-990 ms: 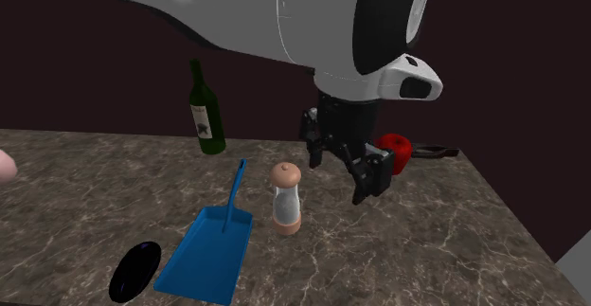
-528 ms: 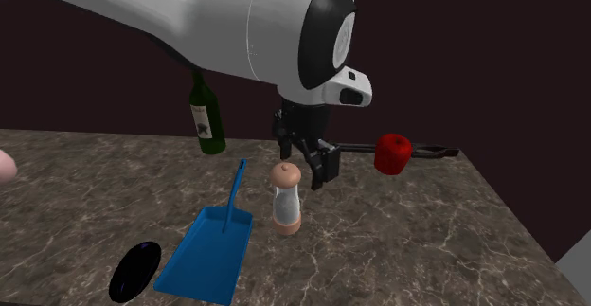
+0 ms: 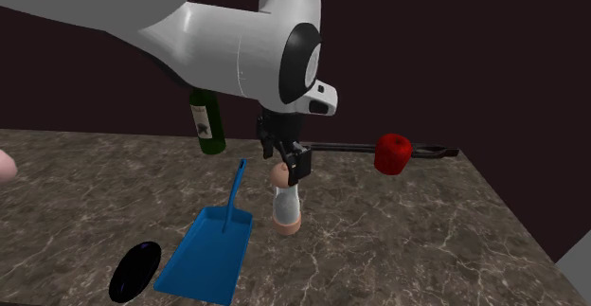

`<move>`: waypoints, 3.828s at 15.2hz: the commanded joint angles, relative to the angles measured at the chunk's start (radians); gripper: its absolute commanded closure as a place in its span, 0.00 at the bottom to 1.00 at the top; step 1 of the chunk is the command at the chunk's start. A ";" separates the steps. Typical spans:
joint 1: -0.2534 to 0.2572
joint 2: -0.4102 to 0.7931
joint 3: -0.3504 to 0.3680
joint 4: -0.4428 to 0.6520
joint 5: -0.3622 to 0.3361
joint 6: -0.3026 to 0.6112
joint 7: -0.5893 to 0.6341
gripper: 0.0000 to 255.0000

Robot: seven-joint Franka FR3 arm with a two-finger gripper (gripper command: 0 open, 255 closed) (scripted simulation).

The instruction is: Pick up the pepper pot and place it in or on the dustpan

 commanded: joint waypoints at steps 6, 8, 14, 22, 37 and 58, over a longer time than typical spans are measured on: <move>0.000 0.051 0.022 -0.034 -0.012 0.085 0.015 0.00; 0.000 0.051 0.022 -0.034 -0.012 0.085 0.015 0.00; 0.000 0.051 0.022 -0.034 -0.012 0.084 0.015 1.00; 0.000 0.051 0.022 -0.034 -0.012 0.085 0.015 1.00; 0.000 -0.041 -0.016 0.095 -0.001 -0.132 0.013 1.00; 0.014 -0.094 -0.015 0.332 -0.002 -0.407 0.095 1.00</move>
